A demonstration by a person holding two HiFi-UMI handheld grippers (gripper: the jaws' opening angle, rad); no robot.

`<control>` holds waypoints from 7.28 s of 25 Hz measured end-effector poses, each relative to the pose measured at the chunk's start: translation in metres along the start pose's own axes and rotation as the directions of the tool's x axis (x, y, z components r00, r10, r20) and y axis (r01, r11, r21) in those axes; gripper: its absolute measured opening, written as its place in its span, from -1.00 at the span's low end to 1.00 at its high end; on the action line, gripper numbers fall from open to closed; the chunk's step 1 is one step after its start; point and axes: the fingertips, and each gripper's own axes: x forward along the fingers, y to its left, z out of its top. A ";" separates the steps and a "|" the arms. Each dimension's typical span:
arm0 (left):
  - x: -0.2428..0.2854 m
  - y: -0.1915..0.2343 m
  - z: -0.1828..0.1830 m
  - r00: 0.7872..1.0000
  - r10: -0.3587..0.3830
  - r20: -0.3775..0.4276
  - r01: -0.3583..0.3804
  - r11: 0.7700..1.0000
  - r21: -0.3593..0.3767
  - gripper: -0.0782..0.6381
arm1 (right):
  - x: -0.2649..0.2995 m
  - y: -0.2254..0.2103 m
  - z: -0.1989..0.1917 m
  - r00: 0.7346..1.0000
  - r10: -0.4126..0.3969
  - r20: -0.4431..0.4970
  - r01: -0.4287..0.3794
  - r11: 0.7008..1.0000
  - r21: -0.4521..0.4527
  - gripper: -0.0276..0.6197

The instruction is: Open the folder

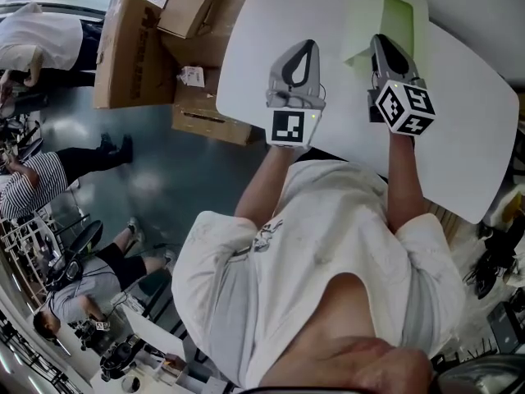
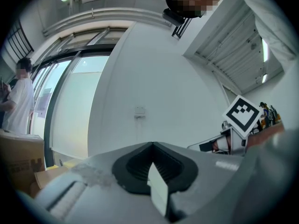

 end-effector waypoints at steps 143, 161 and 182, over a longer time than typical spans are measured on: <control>-0.093 0.100 -0.033 0.974 0.219 -0.054 -0.219 0.976 0.014 -0.80 | 0.024 0.157 -0.269 0.738 0.184 -0.649 -0.449 0.852 -0.269 -0.71; -0.073 0.074 -0.028 0.987 0.153 -0.046 -0.152 0.988 0.012 -0.80 | 0.018 0.127 -0.183 0.895 0.137 -0.424 -0.295 0.896 -0.332 -0.69; -0.038 0.024 -0.017 0.999 0.040 -0.035 -0.039 0.999 0.006 -0.80 | -0.008 0.069 -0.123 0.964 0.025 -0.265 -0.116 0.936 -0.333 -0.69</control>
